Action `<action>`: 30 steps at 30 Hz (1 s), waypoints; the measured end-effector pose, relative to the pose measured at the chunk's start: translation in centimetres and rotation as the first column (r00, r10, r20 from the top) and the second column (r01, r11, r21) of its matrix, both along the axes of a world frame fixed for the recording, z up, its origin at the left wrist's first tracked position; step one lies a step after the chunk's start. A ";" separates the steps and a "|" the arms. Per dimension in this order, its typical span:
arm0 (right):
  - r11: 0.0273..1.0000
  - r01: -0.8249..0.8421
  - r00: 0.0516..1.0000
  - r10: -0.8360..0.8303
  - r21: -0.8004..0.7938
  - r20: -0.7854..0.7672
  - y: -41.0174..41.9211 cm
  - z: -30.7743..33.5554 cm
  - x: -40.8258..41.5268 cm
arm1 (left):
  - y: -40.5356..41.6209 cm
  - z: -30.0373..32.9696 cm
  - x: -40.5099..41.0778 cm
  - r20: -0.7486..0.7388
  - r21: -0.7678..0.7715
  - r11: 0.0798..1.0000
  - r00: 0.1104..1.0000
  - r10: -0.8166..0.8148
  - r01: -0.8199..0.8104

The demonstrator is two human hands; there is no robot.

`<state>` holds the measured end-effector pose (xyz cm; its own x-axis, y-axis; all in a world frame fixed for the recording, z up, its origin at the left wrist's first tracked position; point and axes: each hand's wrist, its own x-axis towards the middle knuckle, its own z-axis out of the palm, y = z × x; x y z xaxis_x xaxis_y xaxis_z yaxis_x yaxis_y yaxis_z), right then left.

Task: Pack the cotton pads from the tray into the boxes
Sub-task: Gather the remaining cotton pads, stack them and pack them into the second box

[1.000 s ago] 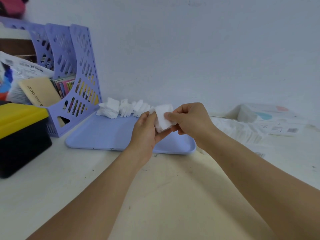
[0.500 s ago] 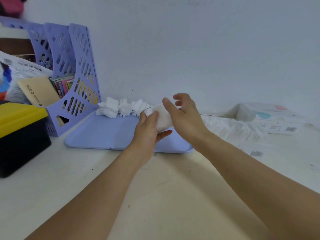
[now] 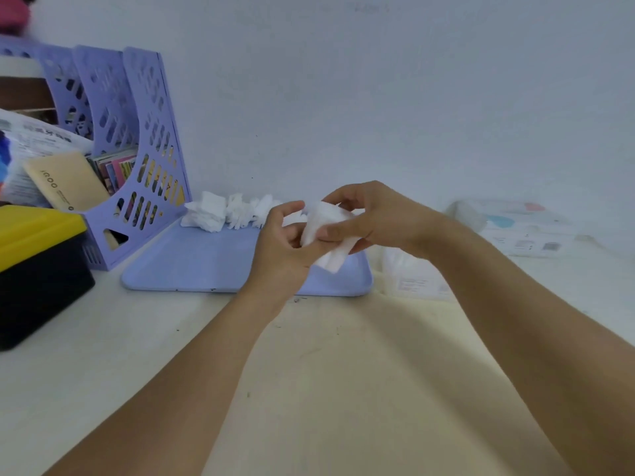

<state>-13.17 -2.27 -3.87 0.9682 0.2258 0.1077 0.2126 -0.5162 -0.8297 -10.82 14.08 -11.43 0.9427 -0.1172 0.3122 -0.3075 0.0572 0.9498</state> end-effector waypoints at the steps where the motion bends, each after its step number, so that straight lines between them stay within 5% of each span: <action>1: 0.999 -0.042 0.999 0.041 -0.030 -0.023 -0.6 0.5 -0.4 | -0.2 0.3 -0.4 0.022 0.014 0.999 0.999 -0.031 0.031; 5: 0.995 -0.033 0.999 0.033 -0.091 0.004 -1.9 1.6 -1.2 | -1.5 1.6 -1.8 0.023 -0.024 0.990 0.990 -0.140 0.141; 9: 0.971 0.112 0.991 -0.094 -0.213 0.096 -3.2 2.0 -1.9 | -3.3 2.5 -2.4 -0.118 -0.228 0.964 0.979 -0.168 0.138; 12: 0.959 0.210 0.977 -0.199 -0.190 0.078 -4.5 1.6 -3.0 | -6.2 3.6 -2.9 -0.209 -0.258 0.951 0.951 -0.228 0.171; 17: 0.994 0.108 0.987 -0.106 0.009 -0.121 -7.8 1.5 -4.9 | -11.1 5.0 -3.4 -0.240 -0.283 0.941 0.936 -0.258 0.187; 20: 0.986 0.147 0.977 -0.132 0.079 -0.169 -10.6 1.6 -6.1 | -11.9 4.1 -3.7 -0.110 -0.077 0.962 0.956 -0.271 0.263; 24: 0.844 0.530 0.839 -0.508 0.084 -0.195 -15.1 1.6 -7.2 | -10.2 0.3 -3.0 0.433 0.460 0.885 0.889 -0.151 -0.074; 30: 0.810 0.575 0.714 -0.565 -0.113 -0.414 -14.9 0.1 -6.9 | -8.7 -3.4 -2.2 0.468 0.584 0.804 0.856 -0.220 -0.113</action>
